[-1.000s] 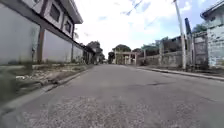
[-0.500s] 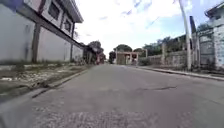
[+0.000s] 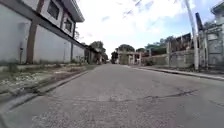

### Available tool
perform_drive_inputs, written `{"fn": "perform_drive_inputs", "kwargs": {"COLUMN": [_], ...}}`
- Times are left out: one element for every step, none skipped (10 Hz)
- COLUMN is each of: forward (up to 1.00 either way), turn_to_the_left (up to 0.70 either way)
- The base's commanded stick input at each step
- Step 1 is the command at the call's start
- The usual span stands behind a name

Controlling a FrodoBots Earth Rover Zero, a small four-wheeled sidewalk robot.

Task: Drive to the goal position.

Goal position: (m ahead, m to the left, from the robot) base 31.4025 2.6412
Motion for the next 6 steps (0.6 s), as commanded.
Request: {"fn": "perform_drive_inputs", "kwargs": {"forward": [1.00, 1.00, 1.00, 1.00, 1.00, 1.00], "turn_to_the_left": [0.00, 0.00, 0.01, -0.05, -0.39, -0.40]}}
